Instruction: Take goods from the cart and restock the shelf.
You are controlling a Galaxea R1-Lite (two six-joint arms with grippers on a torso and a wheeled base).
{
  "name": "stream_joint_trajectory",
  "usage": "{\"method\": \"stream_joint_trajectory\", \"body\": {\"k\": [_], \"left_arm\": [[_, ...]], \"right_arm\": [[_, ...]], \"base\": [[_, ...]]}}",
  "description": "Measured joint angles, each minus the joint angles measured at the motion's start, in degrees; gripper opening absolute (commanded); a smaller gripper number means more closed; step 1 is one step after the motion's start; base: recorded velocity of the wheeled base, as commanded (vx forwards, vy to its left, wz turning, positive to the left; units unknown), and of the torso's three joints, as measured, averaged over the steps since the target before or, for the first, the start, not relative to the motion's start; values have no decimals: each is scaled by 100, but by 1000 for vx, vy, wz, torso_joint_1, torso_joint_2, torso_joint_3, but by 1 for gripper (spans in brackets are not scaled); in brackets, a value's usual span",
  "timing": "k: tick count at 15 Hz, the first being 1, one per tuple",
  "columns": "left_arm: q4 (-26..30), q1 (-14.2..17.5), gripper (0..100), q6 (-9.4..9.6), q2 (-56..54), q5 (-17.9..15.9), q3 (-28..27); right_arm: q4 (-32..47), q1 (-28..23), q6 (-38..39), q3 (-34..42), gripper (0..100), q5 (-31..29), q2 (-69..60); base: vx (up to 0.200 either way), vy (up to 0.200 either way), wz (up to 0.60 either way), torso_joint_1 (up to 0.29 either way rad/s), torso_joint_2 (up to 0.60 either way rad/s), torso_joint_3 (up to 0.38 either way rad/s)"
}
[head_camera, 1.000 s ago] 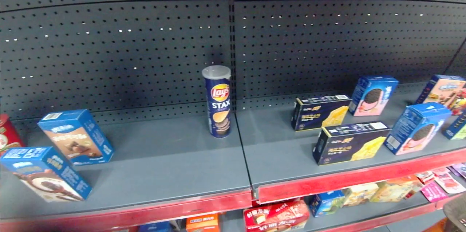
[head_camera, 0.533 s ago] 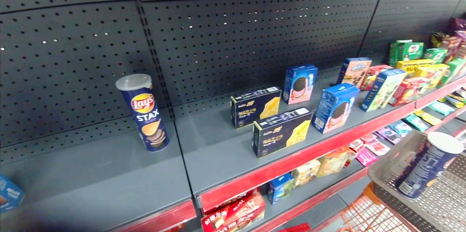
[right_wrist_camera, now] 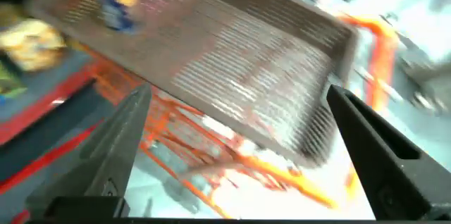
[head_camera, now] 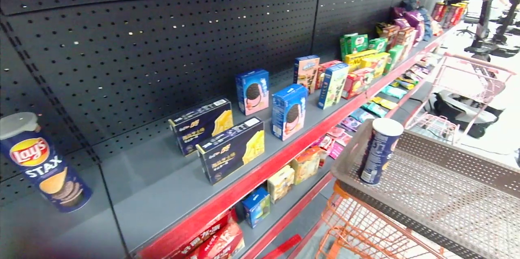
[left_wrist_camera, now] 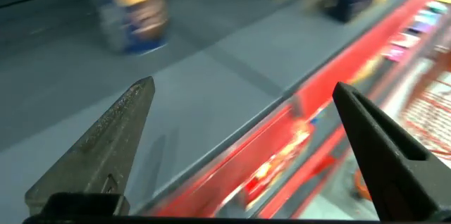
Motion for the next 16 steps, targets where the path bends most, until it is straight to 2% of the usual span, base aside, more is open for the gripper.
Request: {"method": "stream_joint_trajectory", "body": {"k": [4,7,9,13,16], "left_arm": [[-5,7,100,0,0,0,2],[-2,5,100,-2,0,2,0],[0,-1,100,0,0,4,0],[0,0,100,2,0,4,0],[0,5,100,0,0,4,0]], "right_arm": [[-5,-83,121,95,100,6,59],[-155,-276,546,213,100,-18,340],[-911,-329,684,321,100,-40,740],[-3178,-345,739,729,100,-18,1844],[-3679,-246,824,886,100,200,2616]], "base": [[0,0,0,0,0,0],[0,0,0,0,0,0],[0,0,0,0,0,0],[0,0,0,0,0,0],[0,0,0,0,0,0]]}}
